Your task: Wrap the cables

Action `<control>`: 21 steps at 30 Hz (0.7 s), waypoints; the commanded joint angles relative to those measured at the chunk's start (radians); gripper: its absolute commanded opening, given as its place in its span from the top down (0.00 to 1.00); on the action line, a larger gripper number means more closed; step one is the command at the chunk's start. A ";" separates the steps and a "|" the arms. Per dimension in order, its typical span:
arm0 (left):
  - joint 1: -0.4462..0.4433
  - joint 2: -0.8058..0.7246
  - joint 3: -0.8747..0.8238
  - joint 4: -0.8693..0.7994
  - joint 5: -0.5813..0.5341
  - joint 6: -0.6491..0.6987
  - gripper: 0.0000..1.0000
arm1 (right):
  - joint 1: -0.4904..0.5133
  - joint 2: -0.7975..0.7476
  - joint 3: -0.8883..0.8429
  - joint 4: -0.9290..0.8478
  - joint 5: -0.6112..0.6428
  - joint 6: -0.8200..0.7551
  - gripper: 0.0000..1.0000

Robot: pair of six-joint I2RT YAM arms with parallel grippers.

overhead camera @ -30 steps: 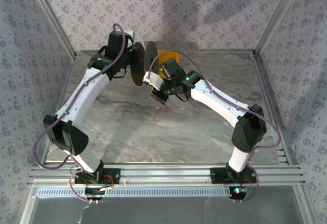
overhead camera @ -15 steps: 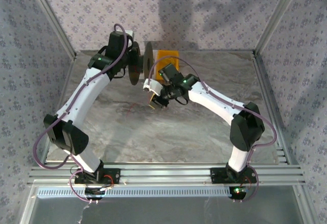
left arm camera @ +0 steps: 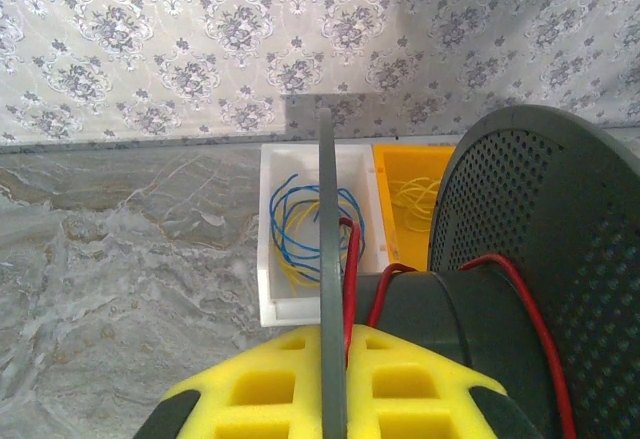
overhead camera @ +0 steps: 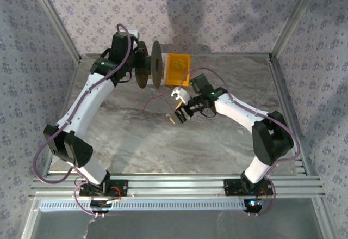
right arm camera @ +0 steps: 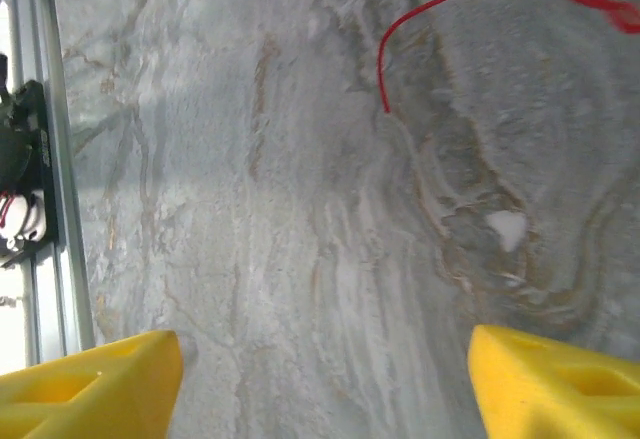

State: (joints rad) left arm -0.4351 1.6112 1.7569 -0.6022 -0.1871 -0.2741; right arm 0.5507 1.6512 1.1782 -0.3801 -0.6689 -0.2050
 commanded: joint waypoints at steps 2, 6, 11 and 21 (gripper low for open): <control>0.006 -0.052 0.007 0.076 0.019 -0.029 1.00 | 0.020 0.034 -0.065 0.214 -0.084 0.246 0.17; 0.015 -0.046 0.000 0.083 0.029 -0.048 1.00 | 0.171 0.118 -0.012 0.220 0.093 0.272 0.15; 0.029 -0.046 -0.002 0.082 0.051 -0.065 1.00 | 0.274 0.253 0.143 0.197 0.269 0.279 0.14; 0.045 -0.066 -0.016 0.082 0.078 -0.082 1.00 | 0.317 0.454 0.335 0.197 0.456 0.243 0.15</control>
State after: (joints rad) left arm -0.3859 1.6104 1.7428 -0.5804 -0.1467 -0.3241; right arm 0.8600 2.0541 1.4590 -0.1783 -0.2920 0.0444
